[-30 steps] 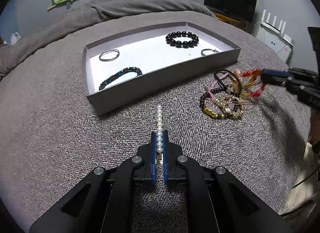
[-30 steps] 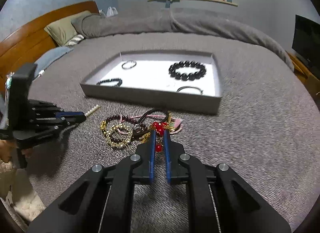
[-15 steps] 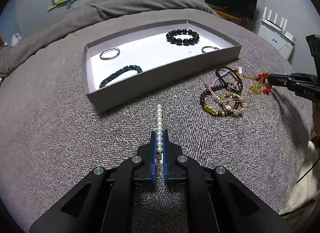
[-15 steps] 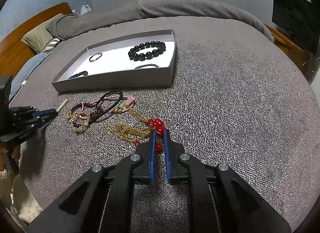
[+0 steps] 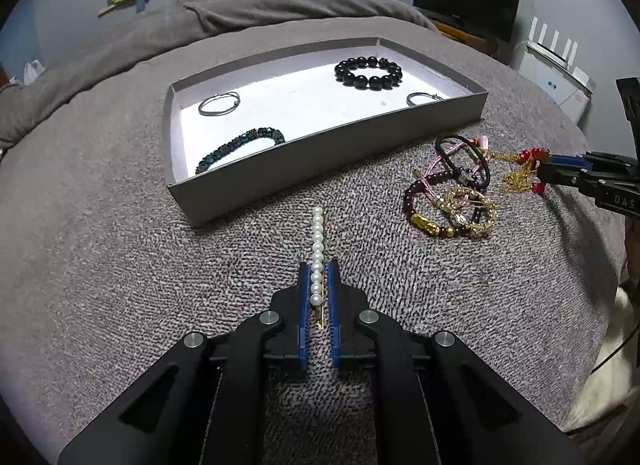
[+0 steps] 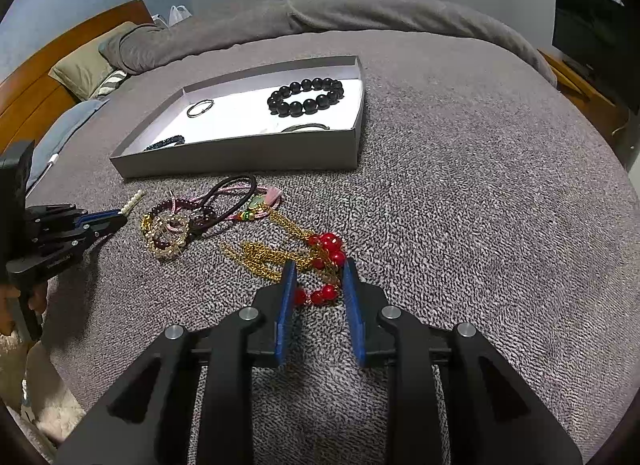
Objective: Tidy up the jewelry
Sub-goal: 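Carry the red bead tassel toward the tray with the right while the left holds the pearls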
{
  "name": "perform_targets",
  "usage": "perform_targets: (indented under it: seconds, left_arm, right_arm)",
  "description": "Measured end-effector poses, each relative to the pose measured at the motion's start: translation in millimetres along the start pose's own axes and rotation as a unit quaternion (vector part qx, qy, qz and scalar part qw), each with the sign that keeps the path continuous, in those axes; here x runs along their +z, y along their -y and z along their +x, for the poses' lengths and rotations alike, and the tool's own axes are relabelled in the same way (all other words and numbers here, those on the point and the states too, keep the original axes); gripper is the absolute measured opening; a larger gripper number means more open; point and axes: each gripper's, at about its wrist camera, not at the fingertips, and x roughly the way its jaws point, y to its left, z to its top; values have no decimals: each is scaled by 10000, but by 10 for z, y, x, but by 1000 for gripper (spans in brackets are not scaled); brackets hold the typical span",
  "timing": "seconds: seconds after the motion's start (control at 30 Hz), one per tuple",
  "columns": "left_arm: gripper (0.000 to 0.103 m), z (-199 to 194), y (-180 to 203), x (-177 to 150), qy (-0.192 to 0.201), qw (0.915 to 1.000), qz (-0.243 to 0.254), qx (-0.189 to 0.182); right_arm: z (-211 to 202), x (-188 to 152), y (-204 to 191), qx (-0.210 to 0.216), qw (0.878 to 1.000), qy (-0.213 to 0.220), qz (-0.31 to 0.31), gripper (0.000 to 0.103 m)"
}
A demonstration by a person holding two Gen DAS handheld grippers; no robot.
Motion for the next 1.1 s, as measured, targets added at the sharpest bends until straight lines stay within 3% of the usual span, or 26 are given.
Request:
perform_targets:
  seconds: [0.2,0.27,1.1]
  left_arm:
    - [6,-26,10,-3,11,10000,-12,12]
    - [6,-38,7,-4,22,10000,-20,14]
    - [6,-717,-5,118,661,9978,-94,-63]
  right_arm:
    - [-38,-15,-1,-32,10000,46,-60,22]
    - [-58,-14,-15,-70,9999,96,-106,8]
    - [-815,274,-192,134,9932,1138,-196,8]
